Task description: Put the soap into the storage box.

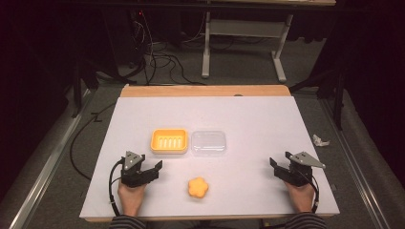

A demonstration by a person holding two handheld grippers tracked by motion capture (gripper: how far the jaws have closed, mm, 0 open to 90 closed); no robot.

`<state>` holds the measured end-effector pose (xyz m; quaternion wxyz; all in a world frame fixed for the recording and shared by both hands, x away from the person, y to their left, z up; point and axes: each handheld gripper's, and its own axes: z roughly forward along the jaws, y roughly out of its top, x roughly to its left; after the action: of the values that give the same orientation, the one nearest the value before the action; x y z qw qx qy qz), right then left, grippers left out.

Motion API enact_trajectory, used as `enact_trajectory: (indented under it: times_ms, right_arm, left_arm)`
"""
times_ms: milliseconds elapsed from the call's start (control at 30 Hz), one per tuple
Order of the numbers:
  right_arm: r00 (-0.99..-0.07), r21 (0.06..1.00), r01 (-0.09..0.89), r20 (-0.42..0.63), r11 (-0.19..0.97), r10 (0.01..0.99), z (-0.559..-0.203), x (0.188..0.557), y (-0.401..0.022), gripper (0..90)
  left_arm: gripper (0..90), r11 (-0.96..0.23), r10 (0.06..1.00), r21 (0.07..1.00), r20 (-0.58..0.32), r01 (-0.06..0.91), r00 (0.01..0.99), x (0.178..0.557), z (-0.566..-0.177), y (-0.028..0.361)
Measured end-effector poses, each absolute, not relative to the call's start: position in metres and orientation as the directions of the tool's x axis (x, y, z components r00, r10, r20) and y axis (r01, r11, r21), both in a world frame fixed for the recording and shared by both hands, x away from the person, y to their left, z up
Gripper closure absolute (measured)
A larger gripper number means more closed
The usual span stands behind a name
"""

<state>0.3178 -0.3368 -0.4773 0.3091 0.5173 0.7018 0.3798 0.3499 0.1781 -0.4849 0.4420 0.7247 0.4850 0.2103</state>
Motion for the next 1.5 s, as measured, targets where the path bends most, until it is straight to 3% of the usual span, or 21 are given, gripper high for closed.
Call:
enact_trajectory:
  times_ms: [533, 867, 1200, 1500]
  right_arm:
    - [-0.261, 0.848, 0.509, -0.014, 0.150, 0.965, -0.477, 0.320, -0.339, 32.0]
    - [-0.273, 0.848, 0.502, -0.030, 0.169, 0.961, -0.477, 0.319, -0.337, 32.0]
    - [-0.276, 0.850, 0.497, -0.033, 0.172, 0.961, -0.477, 0.318, -0.337, 32.0]
    - [-0.278, 0.851, 0.494, -0.039, 0.178, 0.960, -0.477, 0.318, -0.337, 31.9]
  left_arm:
    - [21.4, -0.110, 0.881, 0.828, -0.175, 0.550, 0.440, 0.355, -0.485, 0.182]
    - [23.9, -0.145, 0.885, 0.836, -0.129, 0.529, 0.447, 0.355, -0.483, 0.179]
    - [23.5, -0.121, 0.859, 0.838, -0.180, 0.532, 0.480, 0.352, -0.474, 0.177]
    - [23.8, -0.186, 0.841, 0.848, -0.125, 0.496, 0.527, 0.350, -0.460, 0.163]
